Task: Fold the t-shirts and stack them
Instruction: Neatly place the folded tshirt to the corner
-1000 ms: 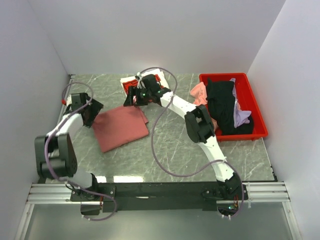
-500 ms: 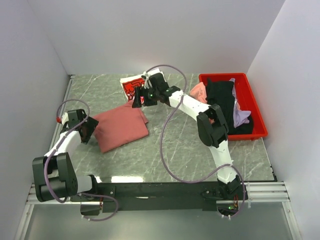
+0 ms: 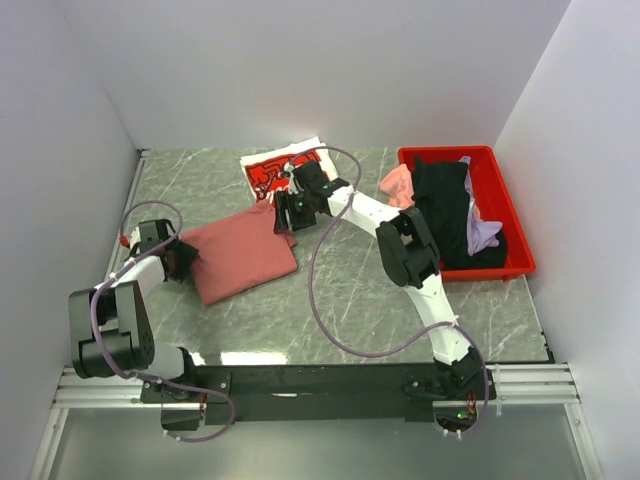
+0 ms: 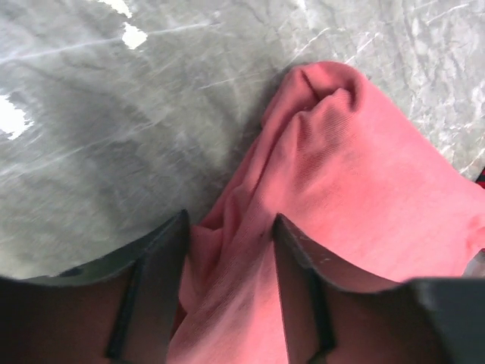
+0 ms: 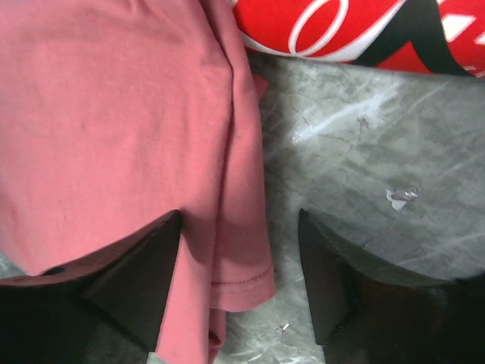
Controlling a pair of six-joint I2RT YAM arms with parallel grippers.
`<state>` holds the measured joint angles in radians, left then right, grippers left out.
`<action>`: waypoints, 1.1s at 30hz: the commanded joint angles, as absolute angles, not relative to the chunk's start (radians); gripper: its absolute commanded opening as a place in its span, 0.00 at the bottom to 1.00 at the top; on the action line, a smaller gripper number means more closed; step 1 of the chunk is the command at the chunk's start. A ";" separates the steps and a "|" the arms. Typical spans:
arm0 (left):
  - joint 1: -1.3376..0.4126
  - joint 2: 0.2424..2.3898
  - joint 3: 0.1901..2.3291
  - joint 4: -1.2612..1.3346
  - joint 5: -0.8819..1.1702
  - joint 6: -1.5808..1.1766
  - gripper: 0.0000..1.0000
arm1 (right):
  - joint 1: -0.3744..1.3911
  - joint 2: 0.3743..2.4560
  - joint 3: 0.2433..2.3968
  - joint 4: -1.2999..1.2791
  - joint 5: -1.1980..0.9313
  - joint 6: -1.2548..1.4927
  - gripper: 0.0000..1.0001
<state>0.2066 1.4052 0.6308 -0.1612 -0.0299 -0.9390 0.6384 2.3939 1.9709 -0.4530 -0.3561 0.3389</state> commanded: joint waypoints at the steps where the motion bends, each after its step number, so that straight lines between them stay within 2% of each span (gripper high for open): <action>1: 0.210 1.446 0.615 -0.127 0.015 -0.928 0.54 | 0.652 2.411 2.033 -0.466 -0.371 0.322 0.67; 5: 0.209 1.474 0.612 -0.106 0.034 -0.933 0.44 | 0.679 2.422 2.025 -0.465 -0.396 0.319 0.63; 9: 0.210 1.502 0.606 -0.088 0.052 -0.934 0.42 | 0.713 2.437 2.026 -0.465 -0.393 0.322 0.61; 12: 0.209 1.520 0.606 -0.078 0.075 -0.931 0.34 | 0.722 2.451 2.036 -0.463 -0.408 0.340 0.43; 13: 0.209 1.520 0.606 -0.069 0.083 -0.931 0.32 | 0.723 2.451 2.040 -0.462 -0.408 0.347 0.32; 16: 0.209 1.522 0.614 -0.057 0.104 -0.919 0.12 | 0.723 2.442 2.046 -0.451 -0.400 0.353 0.20; 17: 0.207 1.520 0.618 -0.052 0.112 -0.908 0.01 | 0.723 2.431 2.051 -0.451 -0.400 0.350 0.19; 20: 0.206 1.476 0.614 -0.023 0.149 -0.887 0.01 | 0.724 2.402 2.066 -0.446 -0.399 0.328 0.09; 21: 0.207 1.436 0.611 -0.018 0.159 -0.884 0.01 | 0.723 2.393 2.066 -0.440 -0.402 0.318 0.02; 27: 0.176 1.258 0.623 -0.052 0.120 -0.856 0.01 | 0.723 2.293 2.075 -0.433 -0.411 0.269 0.00; 33: 0.115 1.180 0.652 -0.090 0.103 -0.833 0.01 | 0.709 2.204 2.063 -0.430 -0.422 0.247 0.00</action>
